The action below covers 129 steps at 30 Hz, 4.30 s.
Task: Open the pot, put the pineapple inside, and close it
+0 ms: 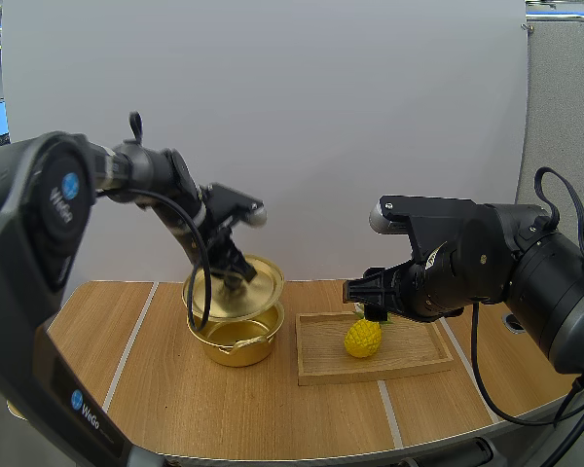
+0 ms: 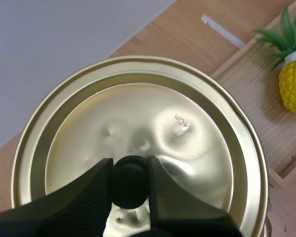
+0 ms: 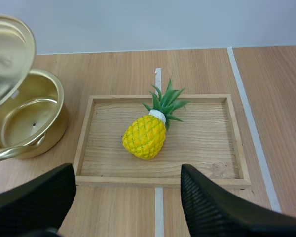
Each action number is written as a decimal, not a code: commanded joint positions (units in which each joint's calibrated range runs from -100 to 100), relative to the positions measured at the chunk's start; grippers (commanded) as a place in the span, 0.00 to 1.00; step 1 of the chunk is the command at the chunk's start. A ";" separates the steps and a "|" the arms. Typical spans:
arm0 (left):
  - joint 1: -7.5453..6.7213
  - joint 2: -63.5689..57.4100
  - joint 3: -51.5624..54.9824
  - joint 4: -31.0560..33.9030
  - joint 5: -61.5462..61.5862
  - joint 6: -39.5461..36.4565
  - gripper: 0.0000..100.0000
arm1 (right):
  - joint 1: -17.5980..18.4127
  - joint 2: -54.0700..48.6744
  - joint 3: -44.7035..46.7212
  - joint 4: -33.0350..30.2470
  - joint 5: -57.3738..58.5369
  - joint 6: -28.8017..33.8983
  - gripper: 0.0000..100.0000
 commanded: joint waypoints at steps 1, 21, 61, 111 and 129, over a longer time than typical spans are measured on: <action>-0.12 -4.62 -4.60 -0.33 1.72 -0.84 0.00 | -0.21 -0.24 -0.43 -0.08 -1.01 0.21 1.00; -0.12 -12.92 -44.66 4.16 1.80 -4.64 0.00 | -0.21 -0.24 -0.43 -0.08 -1.01 0.21 1.00; -0.12 -12.92 -48.53 4.55 -1.54 -4.43 0.00 | -0.21 32.47 -11.86 -3.26 -6.92 20.03 1.00; -0.12 -12.92 -48.53 4.55 -1.54 -4.43 0.00 | -0.21 59.03 -15.76 -4.77 -20.41 26.58 1.00; -0.12 -12.92 -48.53 4.55 -1.54 -4.43 0.00 | -0.21 62.69 -15.76 -5.25 -20.91 26.58 0.88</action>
